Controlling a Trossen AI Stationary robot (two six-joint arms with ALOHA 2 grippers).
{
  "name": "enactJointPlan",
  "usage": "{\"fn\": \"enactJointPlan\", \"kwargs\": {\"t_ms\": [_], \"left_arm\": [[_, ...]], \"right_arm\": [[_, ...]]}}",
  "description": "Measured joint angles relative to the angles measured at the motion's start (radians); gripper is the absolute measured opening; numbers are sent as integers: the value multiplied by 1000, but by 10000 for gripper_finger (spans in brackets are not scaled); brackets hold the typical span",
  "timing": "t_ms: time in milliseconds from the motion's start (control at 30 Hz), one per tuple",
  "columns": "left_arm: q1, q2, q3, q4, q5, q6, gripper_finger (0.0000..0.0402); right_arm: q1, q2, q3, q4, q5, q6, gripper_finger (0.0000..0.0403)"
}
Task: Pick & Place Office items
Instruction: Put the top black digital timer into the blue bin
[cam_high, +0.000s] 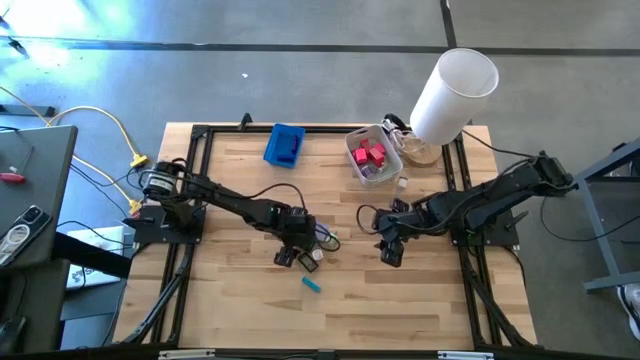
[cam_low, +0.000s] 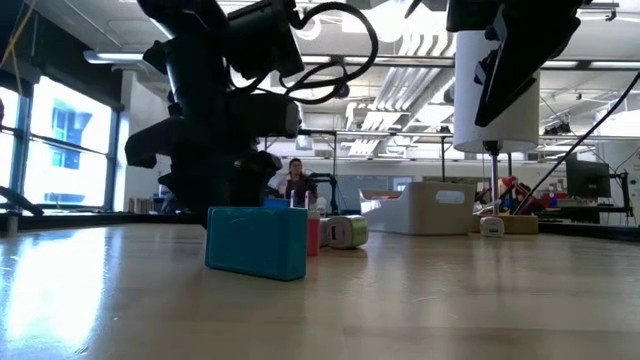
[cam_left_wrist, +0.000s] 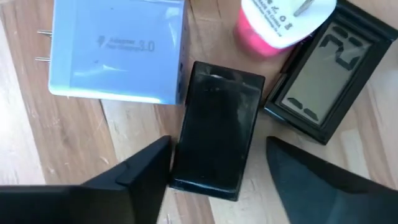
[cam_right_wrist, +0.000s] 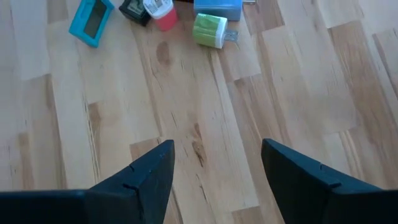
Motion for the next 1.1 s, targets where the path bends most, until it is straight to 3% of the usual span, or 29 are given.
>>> {"fn": "enactJointPlan", "kwargs": {"t_ms": [233,567,733,933,1100], "left_arm": [[-21,1,0,10,-3,-32,144],[-29,-13,-1,-4,-3,-98,143],[-50,-87,-2,-37,-8,-154,143],[-61,-227,0,-150,-137,-292,143],[-9,-335,0,-261,-239,-407,143]], "right_arm": [[0,0,0,12,6,-1,229],[0,0,0,22,7,-7,229],[0,0,0,21,7,-8,229],[10,0,0,22,8,-8,229],[17,0,0,30,11,-25,229]]}}
